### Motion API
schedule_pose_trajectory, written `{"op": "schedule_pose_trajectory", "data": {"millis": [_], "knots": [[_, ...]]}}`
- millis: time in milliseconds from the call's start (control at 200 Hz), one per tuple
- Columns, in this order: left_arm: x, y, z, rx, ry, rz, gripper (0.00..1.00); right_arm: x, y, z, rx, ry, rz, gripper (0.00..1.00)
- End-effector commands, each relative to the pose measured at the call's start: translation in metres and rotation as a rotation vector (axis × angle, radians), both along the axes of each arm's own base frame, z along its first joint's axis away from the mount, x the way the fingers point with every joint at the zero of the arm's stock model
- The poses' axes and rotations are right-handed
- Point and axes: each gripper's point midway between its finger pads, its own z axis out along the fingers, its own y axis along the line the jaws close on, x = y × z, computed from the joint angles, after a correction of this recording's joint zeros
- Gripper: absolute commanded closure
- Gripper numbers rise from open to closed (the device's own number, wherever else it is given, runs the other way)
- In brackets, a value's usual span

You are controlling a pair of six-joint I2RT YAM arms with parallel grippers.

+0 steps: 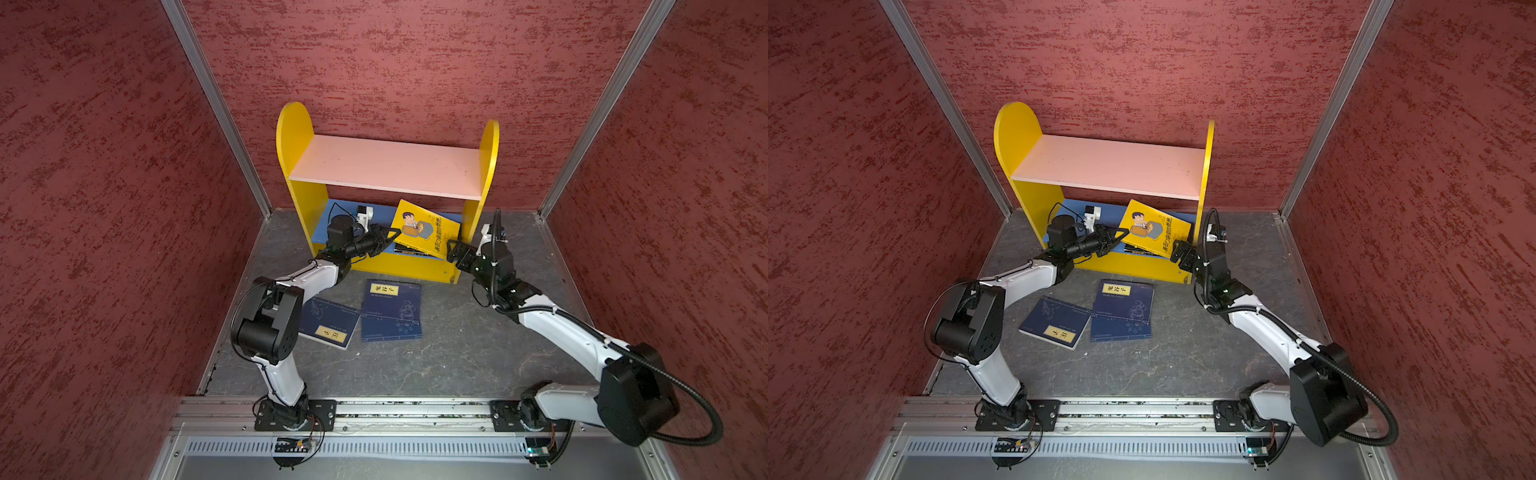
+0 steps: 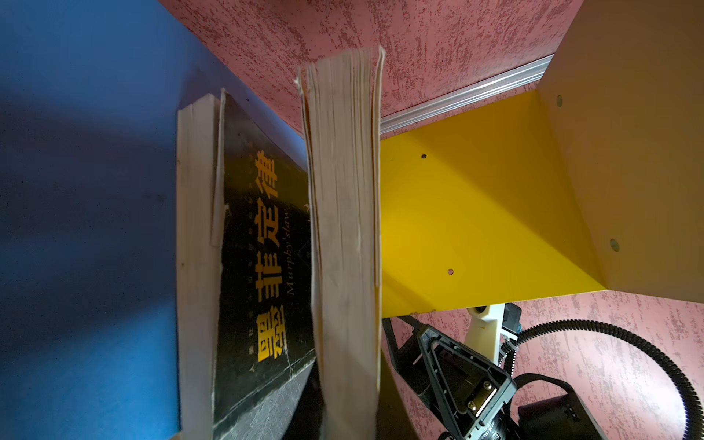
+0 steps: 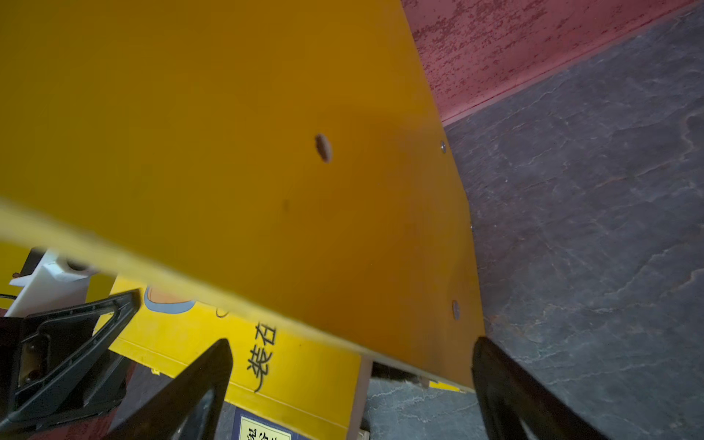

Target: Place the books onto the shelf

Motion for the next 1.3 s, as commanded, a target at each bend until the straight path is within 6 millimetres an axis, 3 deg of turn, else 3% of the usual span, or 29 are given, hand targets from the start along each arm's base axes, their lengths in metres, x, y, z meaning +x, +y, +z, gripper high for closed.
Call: {"op": "schedule_pose_trajectory", "data": {"millis": [0, 456, 902, 942, 1292], "knots": [[0.006, -0.004, 0.026, -0.021, -0.111, 0.034, 1.0, 0.013, -0.003, 0.02, -0.018, -0.058, -0.032, 0.01], [0.014, -0.015, 0.021, -0.021, -0.089, 0.064, 1.0, 0.028, -0.011, -0.001, -0.048, -0.012, -0.099, 0.01], [0.014, -0.025, 0.014, -0.017, -0.082, 0.053, 1.0, 0.04, -0.017, 0.004, -0.047, -0.015, -0.117, 0.01], [0.014, -0.026, 0.013, -0.015, -0.079, 0.056, 1.0, 0.043, -0.015, -0.007, -0.058, 0.009, -0.114, 0.01], [0.006, -0.034, 0.01, -0.016, -0.07, 0.045, 1.0, 0.048, -0.011, -0.017, -0.052, 0.033, -0.112, 0.01]]}}
